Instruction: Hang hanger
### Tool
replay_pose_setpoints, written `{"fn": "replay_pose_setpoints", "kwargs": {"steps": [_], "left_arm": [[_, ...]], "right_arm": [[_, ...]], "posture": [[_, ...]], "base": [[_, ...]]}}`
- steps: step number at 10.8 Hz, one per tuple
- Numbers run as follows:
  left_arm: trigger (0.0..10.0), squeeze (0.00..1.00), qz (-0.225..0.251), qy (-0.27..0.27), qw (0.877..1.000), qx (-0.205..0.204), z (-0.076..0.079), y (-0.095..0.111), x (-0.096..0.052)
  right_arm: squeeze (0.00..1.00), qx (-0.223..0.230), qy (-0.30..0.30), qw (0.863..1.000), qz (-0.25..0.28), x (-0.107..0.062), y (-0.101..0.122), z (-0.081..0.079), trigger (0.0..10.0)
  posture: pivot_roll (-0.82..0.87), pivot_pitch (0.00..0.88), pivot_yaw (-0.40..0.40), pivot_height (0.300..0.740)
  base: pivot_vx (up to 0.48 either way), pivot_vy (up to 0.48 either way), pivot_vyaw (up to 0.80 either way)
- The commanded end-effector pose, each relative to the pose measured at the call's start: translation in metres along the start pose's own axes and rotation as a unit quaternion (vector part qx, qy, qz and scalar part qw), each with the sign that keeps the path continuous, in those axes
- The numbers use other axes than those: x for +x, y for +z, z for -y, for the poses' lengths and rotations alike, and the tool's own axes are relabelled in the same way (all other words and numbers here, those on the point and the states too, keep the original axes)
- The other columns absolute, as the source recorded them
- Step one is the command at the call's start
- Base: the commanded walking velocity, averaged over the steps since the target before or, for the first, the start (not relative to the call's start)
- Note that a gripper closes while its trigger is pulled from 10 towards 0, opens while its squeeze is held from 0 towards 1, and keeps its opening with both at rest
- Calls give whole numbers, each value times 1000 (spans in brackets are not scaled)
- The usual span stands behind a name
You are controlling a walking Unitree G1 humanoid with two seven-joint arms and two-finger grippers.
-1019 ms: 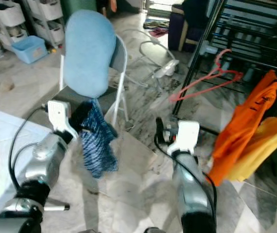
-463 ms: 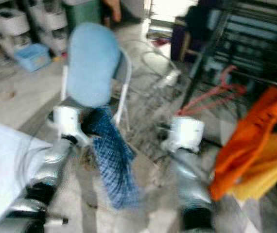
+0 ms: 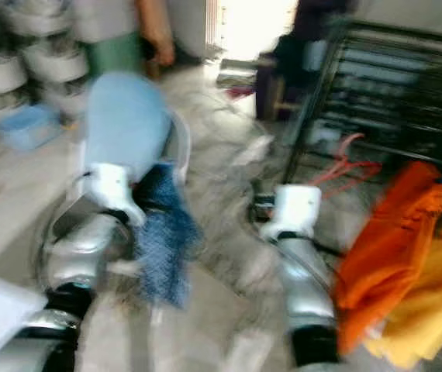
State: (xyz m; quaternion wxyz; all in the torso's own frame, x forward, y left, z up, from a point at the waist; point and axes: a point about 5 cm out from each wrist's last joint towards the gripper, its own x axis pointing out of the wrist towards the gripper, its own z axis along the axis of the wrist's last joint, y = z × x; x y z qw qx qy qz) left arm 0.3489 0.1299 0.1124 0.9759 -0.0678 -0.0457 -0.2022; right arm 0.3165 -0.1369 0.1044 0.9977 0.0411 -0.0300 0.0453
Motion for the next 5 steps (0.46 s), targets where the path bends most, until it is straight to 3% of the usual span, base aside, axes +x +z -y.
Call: {"fn": "replay_pose_setpoints", "kwargs": {"steps": [1, 3, 4, 5], "left_arm": [[10000, 0, 4, -21, 1000, 2, 11, 2, 6], [10000, 0, 1, -23, 1000, 2, 12, 1, 6], [10000, 0, -1, -23, 1000, -1, 13, 0, 6], [10000, 0, -3, -20, 1000, -3, 12, -1, 6]], "right_arm": [[0, -7, -14, 1000, 4, 0, 3, 11, 10000], [0, -6, -17, 1000, 3, -1, 1, 10, 10000], [0, -6, -21, 1000, 3, 0, 1, 12, 10000], [0, -6, -22, 1000, 4, -1, 1, 11, 10000]], "posture": [[-66, 21, -16, 740], [-65, 24, -13, 740], [-66, 24, -11, 740], [-66, 28, -9, 740]], "base": [[472, 0, -800], [472, 0, -694], [360, 0, 0], [0, 0, 0]]}}
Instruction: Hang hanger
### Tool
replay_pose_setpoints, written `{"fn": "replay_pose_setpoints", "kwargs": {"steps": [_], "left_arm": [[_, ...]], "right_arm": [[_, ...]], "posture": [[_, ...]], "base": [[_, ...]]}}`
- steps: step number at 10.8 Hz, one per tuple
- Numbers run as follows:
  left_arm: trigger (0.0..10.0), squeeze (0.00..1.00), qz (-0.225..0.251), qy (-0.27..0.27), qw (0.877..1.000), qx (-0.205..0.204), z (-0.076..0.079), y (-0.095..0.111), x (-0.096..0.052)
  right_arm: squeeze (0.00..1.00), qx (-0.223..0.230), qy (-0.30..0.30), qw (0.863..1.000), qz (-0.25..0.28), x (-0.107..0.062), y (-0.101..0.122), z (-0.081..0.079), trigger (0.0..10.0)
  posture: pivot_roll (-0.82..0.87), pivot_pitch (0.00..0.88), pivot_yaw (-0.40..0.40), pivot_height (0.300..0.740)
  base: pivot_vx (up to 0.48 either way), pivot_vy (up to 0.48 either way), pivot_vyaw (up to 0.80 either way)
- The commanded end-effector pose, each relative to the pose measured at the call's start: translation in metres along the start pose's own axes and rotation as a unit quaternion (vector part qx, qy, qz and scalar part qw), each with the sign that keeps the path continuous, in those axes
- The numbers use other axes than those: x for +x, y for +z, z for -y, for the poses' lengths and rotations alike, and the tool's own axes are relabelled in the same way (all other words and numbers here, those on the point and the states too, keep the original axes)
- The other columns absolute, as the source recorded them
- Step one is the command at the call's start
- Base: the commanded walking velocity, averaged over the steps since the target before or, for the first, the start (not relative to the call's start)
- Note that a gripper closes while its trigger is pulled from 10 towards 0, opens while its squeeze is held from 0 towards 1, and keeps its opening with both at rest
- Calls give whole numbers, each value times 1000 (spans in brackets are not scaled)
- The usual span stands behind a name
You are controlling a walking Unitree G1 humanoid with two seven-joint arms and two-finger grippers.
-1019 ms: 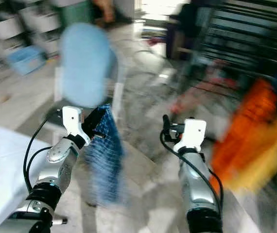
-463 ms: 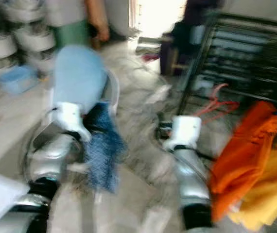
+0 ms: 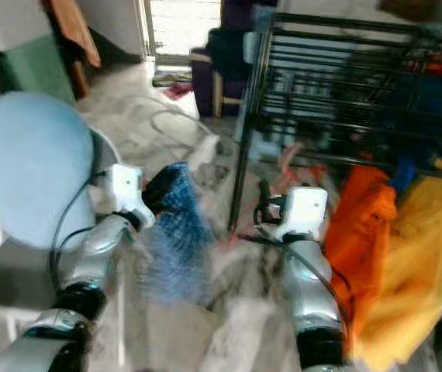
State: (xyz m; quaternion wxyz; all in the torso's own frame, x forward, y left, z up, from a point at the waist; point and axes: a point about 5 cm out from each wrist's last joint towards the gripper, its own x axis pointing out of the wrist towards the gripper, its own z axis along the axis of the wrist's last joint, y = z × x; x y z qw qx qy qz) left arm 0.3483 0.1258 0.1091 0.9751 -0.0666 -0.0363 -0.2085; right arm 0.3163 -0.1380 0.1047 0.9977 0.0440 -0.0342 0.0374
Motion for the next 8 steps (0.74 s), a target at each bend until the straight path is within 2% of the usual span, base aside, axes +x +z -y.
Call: {"fn": "replay_pose_setpoints", "kwargs": {"steps": [1, 5, 8], "left_arm": [[10000, 0, 7, -13, 1000, -3, 8, 3, 5], [10000, 0, -10, 6, 1000, -4, 2, 1, 4], [10000, 0, -15, 4, 1000, -4, 1, 1, 5]], "right_arm": [[0, -8, -14, 1000, -1, -1, 0, 9, 10000], [0, -7, -17, 1000, -10, -2, -4, 6, 10000], [0, 17, -8, 999, -31, -2, -9, 1, 10000]], "posture": [[-66, 30, -9, 740], [-61, 39, -2, 740], [-63, 46, 5, 740]], "base": [[0, 0, 0], [0, 0, 0], [0, 0, 0]]}}
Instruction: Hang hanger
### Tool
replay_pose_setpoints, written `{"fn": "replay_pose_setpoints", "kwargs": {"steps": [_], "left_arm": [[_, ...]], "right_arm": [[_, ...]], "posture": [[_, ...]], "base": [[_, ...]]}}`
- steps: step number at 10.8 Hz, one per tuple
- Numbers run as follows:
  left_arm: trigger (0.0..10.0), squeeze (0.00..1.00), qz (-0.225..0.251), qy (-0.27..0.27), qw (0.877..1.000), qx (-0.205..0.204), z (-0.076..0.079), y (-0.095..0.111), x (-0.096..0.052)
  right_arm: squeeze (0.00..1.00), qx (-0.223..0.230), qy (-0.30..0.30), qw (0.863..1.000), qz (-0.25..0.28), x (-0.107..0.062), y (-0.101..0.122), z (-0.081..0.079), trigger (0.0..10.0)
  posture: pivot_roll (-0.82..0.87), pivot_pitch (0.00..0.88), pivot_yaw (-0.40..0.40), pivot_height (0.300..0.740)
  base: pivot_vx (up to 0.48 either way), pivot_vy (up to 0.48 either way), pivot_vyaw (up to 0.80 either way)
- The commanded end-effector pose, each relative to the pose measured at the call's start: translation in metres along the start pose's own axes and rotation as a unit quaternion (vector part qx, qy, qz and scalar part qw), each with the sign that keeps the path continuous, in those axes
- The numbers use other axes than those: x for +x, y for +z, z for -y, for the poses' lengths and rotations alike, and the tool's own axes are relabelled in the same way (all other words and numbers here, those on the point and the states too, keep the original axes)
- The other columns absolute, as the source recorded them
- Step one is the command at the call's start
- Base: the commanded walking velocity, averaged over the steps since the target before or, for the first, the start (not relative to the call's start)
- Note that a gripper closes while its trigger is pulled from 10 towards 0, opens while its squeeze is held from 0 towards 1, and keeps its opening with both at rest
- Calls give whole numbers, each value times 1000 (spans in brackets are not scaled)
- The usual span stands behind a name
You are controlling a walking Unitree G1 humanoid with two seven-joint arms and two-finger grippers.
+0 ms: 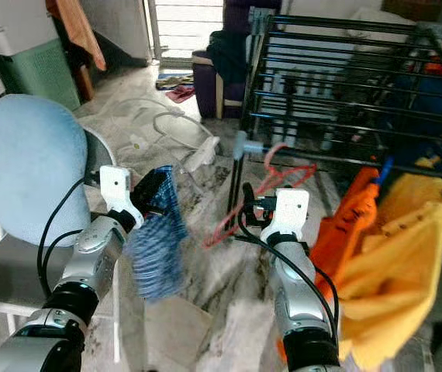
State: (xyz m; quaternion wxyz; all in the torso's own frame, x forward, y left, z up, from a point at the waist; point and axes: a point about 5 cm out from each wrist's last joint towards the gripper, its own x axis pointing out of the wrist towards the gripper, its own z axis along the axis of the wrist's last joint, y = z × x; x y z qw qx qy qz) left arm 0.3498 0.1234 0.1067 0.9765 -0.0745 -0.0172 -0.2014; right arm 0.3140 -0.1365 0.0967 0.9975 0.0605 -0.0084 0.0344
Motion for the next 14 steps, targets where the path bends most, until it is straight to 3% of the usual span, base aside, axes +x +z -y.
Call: {"fn": "replay_pose_setpoints", "kwargs": {"steps": [1, 7, 14], "left_arm": [[10000, 0, 0, -6, 1000, 7, 0, 4, 3], [10000, 0, -5, -20, 1000, 7, 3, 3, 3], [10000, 0, 0, -27, 1000, 1, 8, 1, 2]], "right_arm": [[0, 8, 7, 1000, -17, 1, -5, -3, 10000], [0, 8, 6, 1000, -24, -1, -7, -2, 10000], [0, -18, -35, 999, -23, 4, -3, 10, 10000]], "posture": [[-63, 47, 7, 740], [-65, 46, 11, 740], [-71, 60, -5, 740]], "base": [[0, 0, 0], [0, 400, 0], [0, 0, 0]]}}
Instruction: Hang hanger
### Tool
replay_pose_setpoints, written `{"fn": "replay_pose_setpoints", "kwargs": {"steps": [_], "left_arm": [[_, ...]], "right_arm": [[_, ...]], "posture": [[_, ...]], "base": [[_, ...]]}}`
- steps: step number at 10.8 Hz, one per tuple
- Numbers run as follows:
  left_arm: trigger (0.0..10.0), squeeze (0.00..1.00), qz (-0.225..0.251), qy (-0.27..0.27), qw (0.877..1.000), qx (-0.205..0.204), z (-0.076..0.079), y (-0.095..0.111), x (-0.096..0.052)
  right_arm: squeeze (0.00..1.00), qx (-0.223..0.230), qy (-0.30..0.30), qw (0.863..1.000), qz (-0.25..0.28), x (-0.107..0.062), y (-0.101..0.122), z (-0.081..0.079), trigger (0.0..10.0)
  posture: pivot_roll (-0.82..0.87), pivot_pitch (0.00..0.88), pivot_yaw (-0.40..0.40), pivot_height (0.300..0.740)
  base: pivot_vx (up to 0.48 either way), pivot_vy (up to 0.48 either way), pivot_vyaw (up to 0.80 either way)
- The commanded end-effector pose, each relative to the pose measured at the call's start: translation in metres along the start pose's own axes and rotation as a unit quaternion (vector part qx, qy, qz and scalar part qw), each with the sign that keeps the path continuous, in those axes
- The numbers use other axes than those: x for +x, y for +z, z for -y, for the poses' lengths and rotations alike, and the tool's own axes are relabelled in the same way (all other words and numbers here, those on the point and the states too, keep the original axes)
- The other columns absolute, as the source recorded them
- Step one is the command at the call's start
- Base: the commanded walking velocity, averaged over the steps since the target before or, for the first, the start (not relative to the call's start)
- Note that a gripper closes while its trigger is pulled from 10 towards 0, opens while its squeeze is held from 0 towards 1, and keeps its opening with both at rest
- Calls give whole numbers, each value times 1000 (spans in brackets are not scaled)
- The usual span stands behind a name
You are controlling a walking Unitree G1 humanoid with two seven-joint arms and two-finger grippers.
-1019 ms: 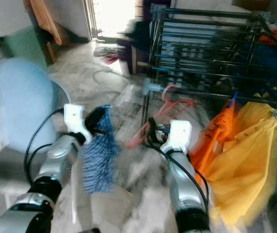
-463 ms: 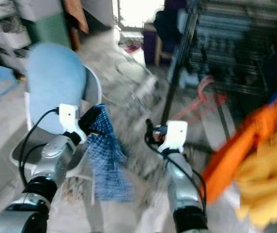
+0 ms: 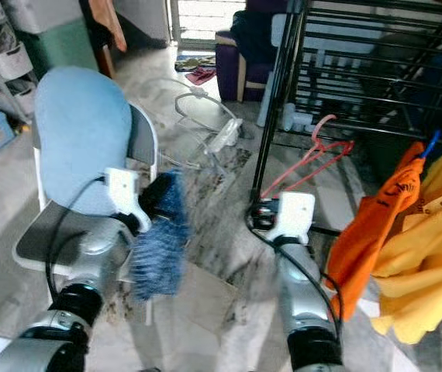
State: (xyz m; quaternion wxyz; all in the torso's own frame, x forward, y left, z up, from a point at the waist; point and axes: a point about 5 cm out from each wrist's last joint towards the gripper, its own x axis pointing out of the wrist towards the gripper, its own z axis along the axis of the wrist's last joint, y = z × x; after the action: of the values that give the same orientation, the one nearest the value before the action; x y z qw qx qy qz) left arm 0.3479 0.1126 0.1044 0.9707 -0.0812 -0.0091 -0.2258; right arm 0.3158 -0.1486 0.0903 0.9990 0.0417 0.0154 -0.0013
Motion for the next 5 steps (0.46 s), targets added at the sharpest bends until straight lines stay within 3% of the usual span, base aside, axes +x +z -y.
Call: {"fn": "replay_pose_setpoints", "kwargs": {"steps": [1, 3, 5], "left_arm": [[10000, 0, 11, -7, 1000, 12, -1, 5, 0], [10000, 0, 9, -12, 1000, 9, 1, 5, 1], [10000, 0, 3, -23, 1000, 8, 5, 2, 2]], "right_arm": [[0, -2, -10, 1000, 0, 3, 2, 1, 10000], [0, -3, -19, 1000, -4, 13, 8, 7, 10000], [0, 12, -21, 999, -26, 40, 24, 3, 10000]], "posture": [[-73, 61, -4, 740], [-83, 70, 2, 740], [-79, 81, 3, 740]], "base": [[0, 0, 0], [0, 0, 0], [0, 0, 0]]}}
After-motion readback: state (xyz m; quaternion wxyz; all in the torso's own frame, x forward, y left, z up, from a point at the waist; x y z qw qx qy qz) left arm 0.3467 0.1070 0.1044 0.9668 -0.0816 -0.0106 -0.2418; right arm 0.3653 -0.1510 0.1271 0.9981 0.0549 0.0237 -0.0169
